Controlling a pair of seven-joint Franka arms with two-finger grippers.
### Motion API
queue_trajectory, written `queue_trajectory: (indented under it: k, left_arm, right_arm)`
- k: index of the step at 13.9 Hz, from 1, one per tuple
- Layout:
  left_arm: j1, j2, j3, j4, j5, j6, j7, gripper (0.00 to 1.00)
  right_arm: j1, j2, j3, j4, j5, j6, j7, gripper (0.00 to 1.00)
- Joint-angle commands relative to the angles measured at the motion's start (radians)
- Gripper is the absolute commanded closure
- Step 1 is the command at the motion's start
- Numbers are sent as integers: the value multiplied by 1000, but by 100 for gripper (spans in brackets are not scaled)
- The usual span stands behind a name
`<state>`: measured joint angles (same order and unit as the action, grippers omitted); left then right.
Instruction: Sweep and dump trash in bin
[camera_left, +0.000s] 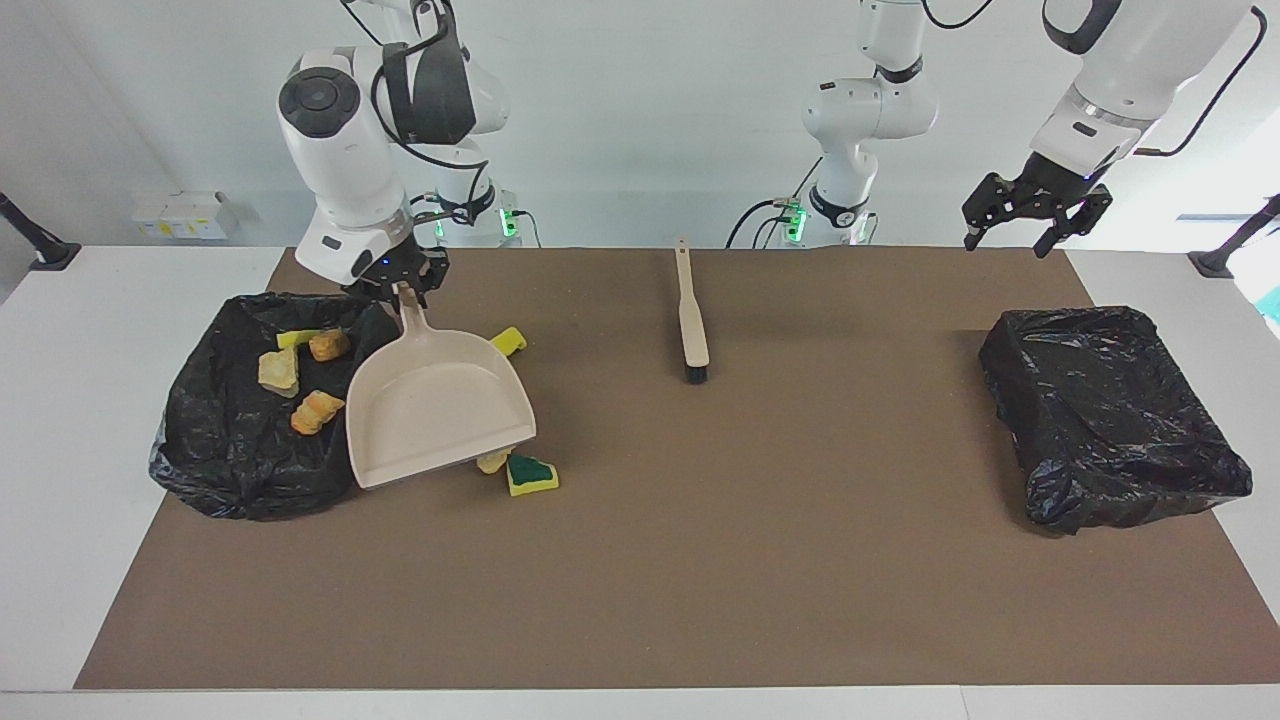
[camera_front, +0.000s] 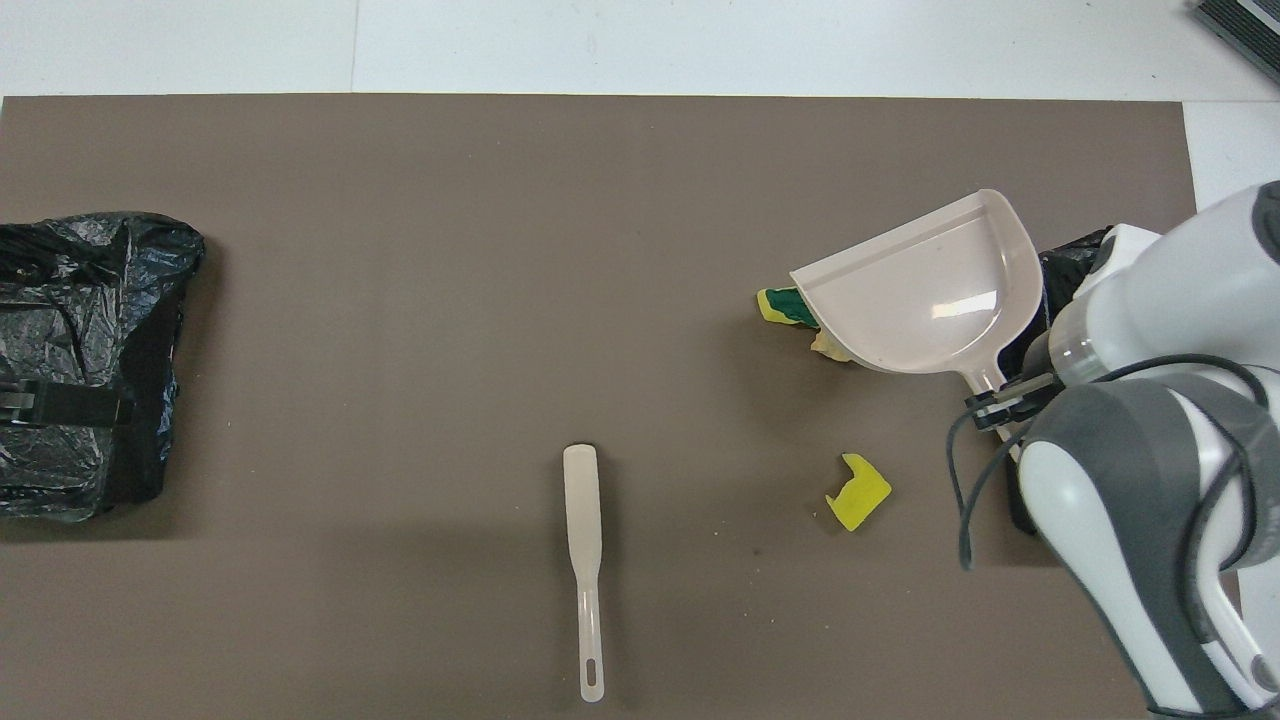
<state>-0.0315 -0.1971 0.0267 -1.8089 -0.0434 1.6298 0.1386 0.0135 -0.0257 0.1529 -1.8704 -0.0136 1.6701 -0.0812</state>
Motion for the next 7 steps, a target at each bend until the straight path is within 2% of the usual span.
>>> queue_trajectory:
  k: [1,3,7]
  left_arm:
    - [9,73,-8,89,28,-10,-1,0]
    - [10,137,-8,205,27,-28,-8,0]
    - [9,137,-8,209,14,25,-83,0]
  right_arm:
    - [78,55,-3,26,87,13,208,100]
    - [175,114,-1,69,113,42,331,100]
    - [304,240,-1,166,147,92,545,100]
